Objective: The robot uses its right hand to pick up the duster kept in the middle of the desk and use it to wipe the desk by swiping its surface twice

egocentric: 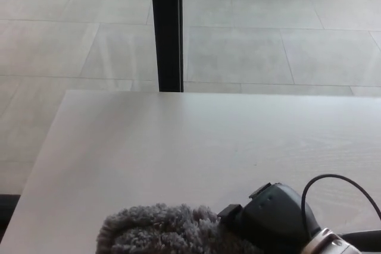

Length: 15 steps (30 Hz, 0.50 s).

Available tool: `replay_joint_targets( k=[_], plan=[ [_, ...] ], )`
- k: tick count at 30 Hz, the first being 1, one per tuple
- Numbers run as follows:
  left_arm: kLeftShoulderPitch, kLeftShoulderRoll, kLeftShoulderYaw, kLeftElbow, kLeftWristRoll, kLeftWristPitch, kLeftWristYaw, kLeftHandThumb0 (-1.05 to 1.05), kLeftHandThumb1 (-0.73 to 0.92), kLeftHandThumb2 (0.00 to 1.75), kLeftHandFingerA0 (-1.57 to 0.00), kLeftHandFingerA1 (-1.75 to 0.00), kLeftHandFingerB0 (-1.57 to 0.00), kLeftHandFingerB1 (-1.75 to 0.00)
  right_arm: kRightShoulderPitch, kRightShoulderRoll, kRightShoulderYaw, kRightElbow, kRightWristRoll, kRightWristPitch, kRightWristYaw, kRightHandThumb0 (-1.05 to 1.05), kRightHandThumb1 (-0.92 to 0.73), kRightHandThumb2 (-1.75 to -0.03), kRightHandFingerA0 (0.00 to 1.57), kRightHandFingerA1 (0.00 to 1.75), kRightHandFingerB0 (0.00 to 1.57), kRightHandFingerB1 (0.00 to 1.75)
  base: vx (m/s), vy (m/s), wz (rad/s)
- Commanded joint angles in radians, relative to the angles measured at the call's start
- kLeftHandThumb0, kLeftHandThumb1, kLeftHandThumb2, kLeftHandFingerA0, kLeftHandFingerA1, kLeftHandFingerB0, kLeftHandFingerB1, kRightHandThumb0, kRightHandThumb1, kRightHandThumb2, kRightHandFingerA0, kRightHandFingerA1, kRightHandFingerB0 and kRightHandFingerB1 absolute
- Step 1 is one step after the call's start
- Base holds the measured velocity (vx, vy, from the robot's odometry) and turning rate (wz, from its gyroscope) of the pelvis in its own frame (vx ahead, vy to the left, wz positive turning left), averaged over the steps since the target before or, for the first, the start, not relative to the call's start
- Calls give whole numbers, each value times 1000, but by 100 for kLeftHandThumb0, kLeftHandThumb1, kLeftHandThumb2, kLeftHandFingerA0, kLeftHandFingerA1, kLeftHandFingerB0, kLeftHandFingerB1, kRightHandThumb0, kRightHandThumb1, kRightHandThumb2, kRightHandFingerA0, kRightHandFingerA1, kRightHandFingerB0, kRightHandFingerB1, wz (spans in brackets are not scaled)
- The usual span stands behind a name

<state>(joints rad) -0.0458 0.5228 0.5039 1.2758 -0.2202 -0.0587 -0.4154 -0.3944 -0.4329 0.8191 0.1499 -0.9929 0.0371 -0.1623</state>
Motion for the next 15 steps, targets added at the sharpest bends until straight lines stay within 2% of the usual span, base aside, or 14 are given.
replay_joint_targets(
  k=[1, 2, 5, 6, 10, 11, 12, 13, 14, 15],
  plan=[
    [9, 18, 1, 5, -10, -21, 0, -72, 88, 66, -43, -56, -35, -43, -63, 65, -52, 120, -14, 18, 18, -31, -34, -82, 123, 136, 86, 84, 0, 0, 0],
    [7, 17, 3, 8, -12, -16, -3, -73, 88, 66, -42, -57, -34, -43, -76, 80, -67, 132, -2, 27, 33, -34, -49, -58, 92, 170, 92, 70, 0, 0, 0],
    [3, 16, 8, 12, -18, -10, -10, -72, 88, 66, -41, -56, -34, -43, -149, 151, -123, 232, 18, 35, -20, -35, -45, -59, 97, 168, 94, 72, 0, 0, 0],
    [8, 14, 8, 6, -20, -14, -15, -72, 89, 66, -41, -57, -34, -43, -171, 172, -147, 254, 40, 34, -3, -34, -41, -56, 99, 172, 100, 71, 0, 0, 0],
    [10, 9, -4, 1, -8, -25, -7, -72, 91, 67, -43, -56, -35, -43, -192, 202, -187, 302, 51, 25, -5, -35, -41, -54, 104, 167, 102, 68, 0, 0, 0],
    [7, 10, 1, 7, -14, -20, -8, -69, 70, 109, -39, -62, -29, -54, -198, 207, -188, 313, 40, 31, -10, -35, -40, -57, 102, 170, 100, 71, 0, 0, 0],
    [5, 7, 12, 8, -27, -13, -11, -69, 69, 109, -41, -65, -29, -55, -194, 199, -199, 321, 40, 32, -12, -35, -43, -57, 98, 171, 98, 69, 0, 0, 0],
    [5, 4, 9, 9, -22, -19, -10, -71, 90, 66, -45, -58, -35, -43, -192, 192, -206, 309, 45, 54, 43, -33, -48, -57, 91, 171, 93, 65, 0, 0, 0],
    [4, 0, 3, 8, -18, -21, -11, -70, 70, 109, -42, -65, -30, -55, -189, 169, -208, 323, 33, 44, 33, -40, -44, -60, 90, 163, 93, 65, 0, 0, 0],
    [5, -6, 10, 5, -26, -20, -20, -73, 89, 66, -42, -58, -34, -44, -187, 148, -208, 333, 21, 58, 55, -33, -50, -55, 88, 163, 91, 61, 0, 0, 0]
  ],
)
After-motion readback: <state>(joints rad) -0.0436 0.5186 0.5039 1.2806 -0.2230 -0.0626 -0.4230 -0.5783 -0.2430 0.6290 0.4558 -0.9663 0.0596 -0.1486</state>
